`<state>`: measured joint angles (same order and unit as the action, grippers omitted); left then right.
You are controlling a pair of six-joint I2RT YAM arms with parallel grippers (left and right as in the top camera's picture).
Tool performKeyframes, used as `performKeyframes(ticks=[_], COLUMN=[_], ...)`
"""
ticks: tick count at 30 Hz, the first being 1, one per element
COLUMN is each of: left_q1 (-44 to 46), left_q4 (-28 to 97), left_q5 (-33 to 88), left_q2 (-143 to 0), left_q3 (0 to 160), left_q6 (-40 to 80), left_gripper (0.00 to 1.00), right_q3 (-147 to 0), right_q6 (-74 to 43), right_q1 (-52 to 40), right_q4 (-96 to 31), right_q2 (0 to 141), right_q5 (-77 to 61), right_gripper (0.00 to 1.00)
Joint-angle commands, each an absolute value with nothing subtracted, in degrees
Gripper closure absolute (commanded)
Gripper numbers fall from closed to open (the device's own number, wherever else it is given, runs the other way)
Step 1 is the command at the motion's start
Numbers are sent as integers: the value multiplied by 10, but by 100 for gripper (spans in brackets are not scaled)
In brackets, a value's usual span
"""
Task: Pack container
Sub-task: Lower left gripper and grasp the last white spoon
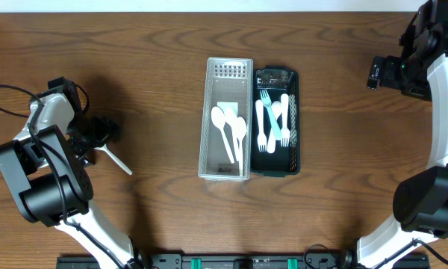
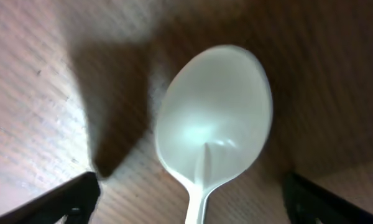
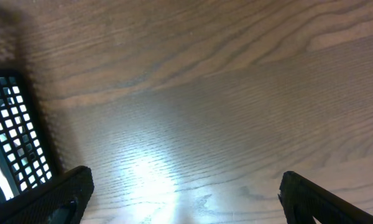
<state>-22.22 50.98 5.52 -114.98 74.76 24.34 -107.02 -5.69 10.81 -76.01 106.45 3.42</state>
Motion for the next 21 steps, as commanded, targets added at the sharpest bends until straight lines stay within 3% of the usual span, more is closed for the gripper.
performKeyframes(ticks=[1,9,21], left_q1=[-222,-222,-222], left_q4=[517,519,522], left_q5=[19,19,19], left_q2=[-1165,-1165,-1165], left_q3=[743,743,743], left_q6=[250,250,250], left_gripper=[18,66,87], right_q3=[-1068,-1068,-1068], right_q6=[-44,-42,-42], right_q1=[113,113,113], right_q4=[-761,-761,-761], right_q2=[1068,1068,1068], right_q5=[36,36,36], right_gripper=[1,1,1])
